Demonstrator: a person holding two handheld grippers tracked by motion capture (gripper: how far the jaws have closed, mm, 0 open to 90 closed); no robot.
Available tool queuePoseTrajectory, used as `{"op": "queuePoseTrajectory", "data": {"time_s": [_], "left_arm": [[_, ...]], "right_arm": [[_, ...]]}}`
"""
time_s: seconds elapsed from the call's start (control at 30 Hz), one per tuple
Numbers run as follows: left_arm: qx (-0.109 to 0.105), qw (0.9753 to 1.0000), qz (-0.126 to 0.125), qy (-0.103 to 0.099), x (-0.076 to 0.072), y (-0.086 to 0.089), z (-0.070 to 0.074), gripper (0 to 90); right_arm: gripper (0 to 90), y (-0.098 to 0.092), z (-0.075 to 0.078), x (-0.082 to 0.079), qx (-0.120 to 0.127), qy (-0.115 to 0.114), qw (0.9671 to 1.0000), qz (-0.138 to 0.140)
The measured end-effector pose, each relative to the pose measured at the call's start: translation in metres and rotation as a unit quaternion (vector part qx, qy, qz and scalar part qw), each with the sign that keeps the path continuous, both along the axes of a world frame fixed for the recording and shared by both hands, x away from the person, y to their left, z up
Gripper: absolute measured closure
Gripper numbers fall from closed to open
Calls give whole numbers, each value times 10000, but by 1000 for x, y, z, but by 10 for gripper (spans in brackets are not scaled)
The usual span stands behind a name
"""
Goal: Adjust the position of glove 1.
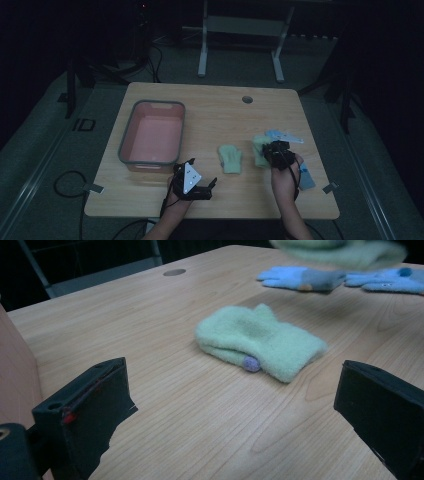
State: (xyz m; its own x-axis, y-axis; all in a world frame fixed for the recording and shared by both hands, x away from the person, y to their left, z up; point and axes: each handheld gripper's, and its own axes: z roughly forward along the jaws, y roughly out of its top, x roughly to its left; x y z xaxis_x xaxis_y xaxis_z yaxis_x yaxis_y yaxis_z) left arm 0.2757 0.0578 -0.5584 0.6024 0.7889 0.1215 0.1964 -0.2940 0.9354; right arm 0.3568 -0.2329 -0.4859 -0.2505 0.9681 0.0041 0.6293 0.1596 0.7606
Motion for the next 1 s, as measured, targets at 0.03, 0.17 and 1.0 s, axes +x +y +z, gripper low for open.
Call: {"op": "queuePoseTrajectory", "data": {"time_s": [0.03, 0.17, 1.0], "left_arm": [[4, 10000, -3, 1, 0, 0, 0, 18], [4, 10000, -11, -12, 0, 0, 0, 18], [43, 10000, -44, -18, -1, -2, 0, 18]], "right_arm": [[835, 1, -3, 1, -12, 16, 10000, -23], [834, 4, -20, 5, 33, 190, 9998, -81], [600, -27, -28, 23, 124, 366, 9875, 1530]]}}
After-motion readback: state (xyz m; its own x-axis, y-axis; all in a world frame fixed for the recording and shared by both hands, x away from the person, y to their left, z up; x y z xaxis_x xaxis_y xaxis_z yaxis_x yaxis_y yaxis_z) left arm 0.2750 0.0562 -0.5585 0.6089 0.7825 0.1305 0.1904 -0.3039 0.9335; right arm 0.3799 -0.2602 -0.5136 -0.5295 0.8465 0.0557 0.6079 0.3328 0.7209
